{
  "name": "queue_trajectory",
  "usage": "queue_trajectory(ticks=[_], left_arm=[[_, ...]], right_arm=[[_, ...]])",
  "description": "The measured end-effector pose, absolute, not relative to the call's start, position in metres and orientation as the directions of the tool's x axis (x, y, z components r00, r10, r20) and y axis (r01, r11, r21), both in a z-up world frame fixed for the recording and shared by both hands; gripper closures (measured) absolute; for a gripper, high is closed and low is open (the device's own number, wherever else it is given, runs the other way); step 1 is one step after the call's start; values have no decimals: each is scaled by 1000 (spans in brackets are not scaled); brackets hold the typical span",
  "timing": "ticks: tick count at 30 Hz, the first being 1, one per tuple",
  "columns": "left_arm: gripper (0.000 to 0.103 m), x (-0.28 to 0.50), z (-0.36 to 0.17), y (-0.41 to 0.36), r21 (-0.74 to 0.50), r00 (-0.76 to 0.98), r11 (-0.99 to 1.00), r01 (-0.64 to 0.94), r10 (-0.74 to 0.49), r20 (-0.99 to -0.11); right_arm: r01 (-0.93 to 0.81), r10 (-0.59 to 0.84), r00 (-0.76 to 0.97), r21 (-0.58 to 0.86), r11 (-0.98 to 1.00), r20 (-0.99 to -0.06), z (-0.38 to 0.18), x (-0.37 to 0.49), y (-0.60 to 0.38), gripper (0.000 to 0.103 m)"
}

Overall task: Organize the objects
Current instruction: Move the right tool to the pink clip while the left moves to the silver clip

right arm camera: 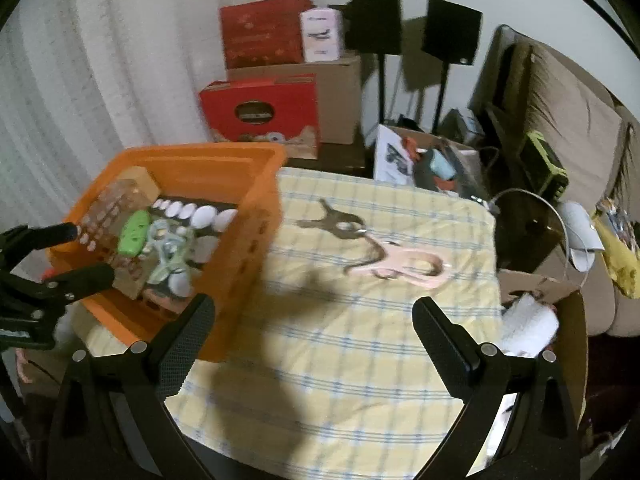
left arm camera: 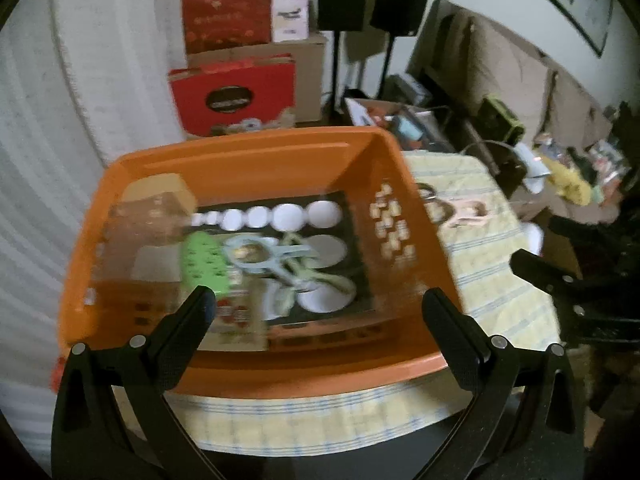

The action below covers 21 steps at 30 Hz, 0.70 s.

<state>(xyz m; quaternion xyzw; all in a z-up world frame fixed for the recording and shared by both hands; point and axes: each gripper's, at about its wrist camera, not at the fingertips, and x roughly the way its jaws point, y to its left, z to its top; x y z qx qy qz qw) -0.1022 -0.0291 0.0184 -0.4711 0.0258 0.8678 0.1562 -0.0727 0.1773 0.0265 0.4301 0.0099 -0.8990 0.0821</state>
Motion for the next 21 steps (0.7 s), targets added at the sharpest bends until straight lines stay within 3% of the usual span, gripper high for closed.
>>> queue_trajectory(ticks=[8,21], left_arm=[[0,-114,17,13,-191,-449,-913,-361,350,-822],[0,-150,26,55,-211,-423,-900,-381,372,-826]], right_arm=[[90,-114,-611,74,-993,-783,25,-81,225,3],[1,-137,-531,161,-987,-836,-14,-130,265,12]])
